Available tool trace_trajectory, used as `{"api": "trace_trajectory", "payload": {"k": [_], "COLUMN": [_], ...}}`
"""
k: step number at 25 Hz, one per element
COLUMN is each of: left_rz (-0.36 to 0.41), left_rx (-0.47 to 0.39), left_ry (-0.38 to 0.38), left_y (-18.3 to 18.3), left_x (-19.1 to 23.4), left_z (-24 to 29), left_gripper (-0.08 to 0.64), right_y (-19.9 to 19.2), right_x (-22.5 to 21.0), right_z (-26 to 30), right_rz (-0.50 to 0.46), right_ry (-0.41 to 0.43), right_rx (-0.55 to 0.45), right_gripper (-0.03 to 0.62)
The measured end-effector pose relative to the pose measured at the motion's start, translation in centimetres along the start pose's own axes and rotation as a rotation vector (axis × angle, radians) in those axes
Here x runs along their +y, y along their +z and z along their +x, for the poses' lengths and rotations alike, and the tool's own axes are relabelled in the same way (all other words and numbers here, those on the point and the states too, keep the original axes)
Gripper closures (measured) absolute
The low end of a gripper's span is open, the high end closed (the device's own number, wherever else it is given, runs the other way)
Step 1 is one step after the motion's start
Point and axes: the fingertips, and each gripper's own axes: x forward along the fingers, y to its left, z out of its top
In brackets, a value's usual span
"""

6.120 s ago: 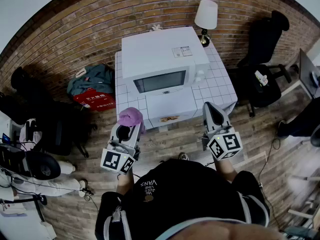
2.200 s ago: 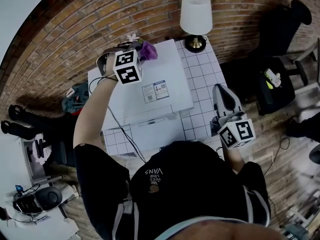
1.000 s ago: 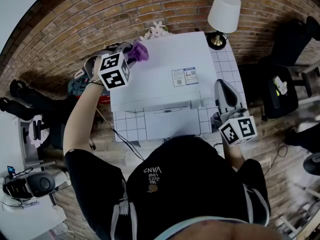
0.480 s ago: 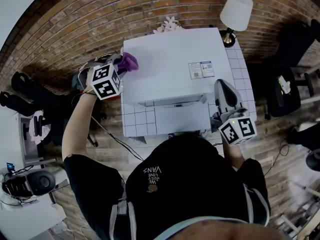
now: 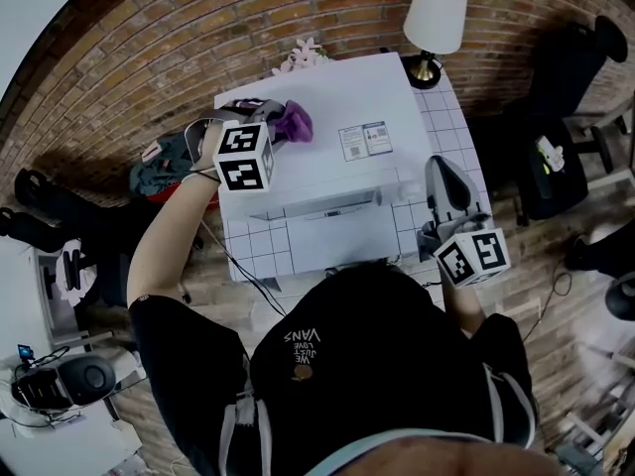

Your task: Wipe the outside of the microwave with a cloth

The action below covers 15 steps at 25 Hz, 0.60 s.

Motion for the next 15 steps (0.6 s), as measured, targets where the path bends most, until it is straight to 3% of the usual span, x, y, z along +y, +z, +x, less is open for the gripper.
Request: {"api": "trace_trajectory", "payload": {"k": [11,15], "left_rz": [0.205,0.257], "left_rx": [-0.13,-0.154], "left_ry": [-0.027,-0.017], "left_y": [16.6,20.5], "left_x": [5.1,6.2], "left_z": [5.3,6.7], "left_gripper": [0.428,0.428], "right_y": [2.0,2.4], "right_x": [-7.3,-9.3], "right_z": [-2.3,-3.0], "right_rz": [-0.001,0.0], "right_ry": [-0.051,-0.075], "right_rx": [-0.016,-0.018], "right_gripper": [0.595,0.595]}}
